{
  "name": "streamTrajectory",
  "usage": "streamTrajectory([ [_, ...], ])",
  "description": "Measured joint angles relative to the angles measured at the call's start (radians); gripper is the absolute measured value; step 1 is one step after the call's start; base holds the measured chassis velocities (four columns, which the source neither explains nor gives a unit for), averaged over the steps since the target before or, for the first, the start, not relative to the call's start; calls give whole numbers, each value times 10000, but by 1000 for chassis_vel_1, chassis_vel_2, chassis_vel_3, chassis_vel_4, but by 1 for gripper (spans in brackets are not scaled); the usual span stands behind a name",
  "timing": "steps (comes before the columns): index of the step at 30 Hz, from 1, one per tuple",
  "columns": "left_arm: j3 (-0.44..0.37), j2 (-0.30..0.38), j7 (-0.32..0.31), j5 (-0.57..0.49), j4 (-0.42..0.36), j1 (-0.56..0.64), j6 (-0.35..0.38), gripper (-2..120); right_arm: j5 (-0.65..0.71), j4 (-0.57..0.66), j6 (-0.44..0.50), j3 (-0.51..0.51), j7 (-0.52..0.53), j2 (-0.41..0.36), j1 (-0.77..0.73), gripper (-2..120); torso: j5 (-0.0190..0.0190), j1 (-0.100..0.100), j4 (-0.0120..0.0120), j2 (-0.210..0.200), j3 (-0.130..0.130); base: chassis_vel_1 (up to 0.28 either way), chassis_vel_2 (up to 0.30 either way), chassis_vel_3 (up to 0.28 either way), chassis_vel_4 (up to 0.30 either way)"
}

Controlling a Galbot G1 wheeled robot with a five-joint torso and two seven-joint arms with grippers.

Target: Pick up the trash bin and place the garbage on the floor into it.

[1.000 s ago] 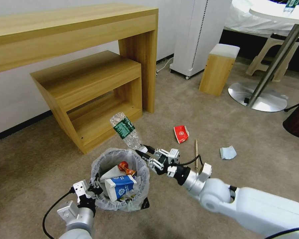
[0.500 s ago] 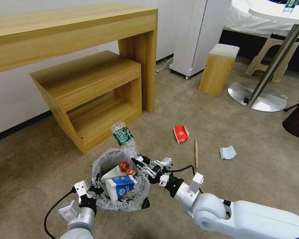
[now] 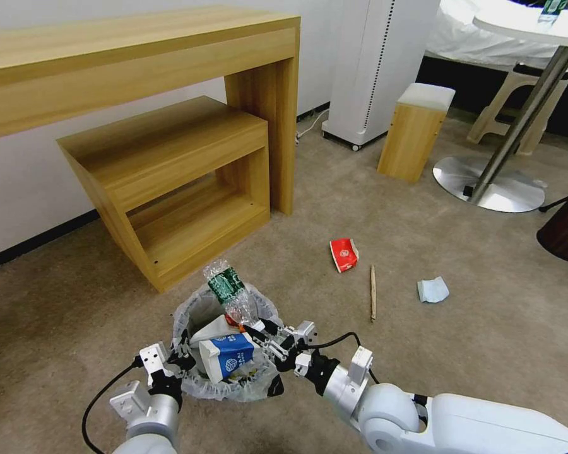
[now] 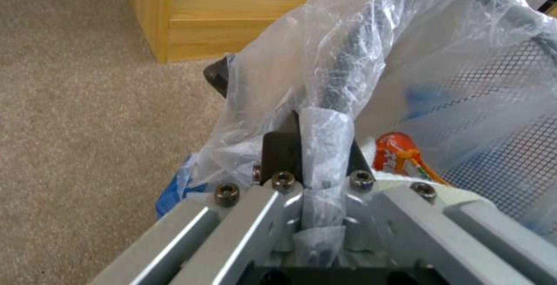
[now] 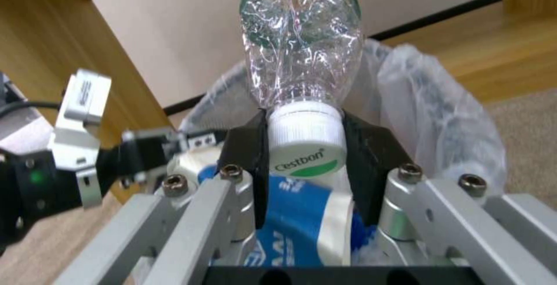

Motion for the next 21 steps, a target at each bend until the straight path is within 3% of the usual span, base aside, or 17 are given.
streamTrajectory([
  [21, -126, -45, -5, -52, -35, -48, -4, 1, -459, -399, 47, -1431, 356, 145, -192, 26, 0, 0, -1, 0, 0, 0, 0, 0, 0],
])
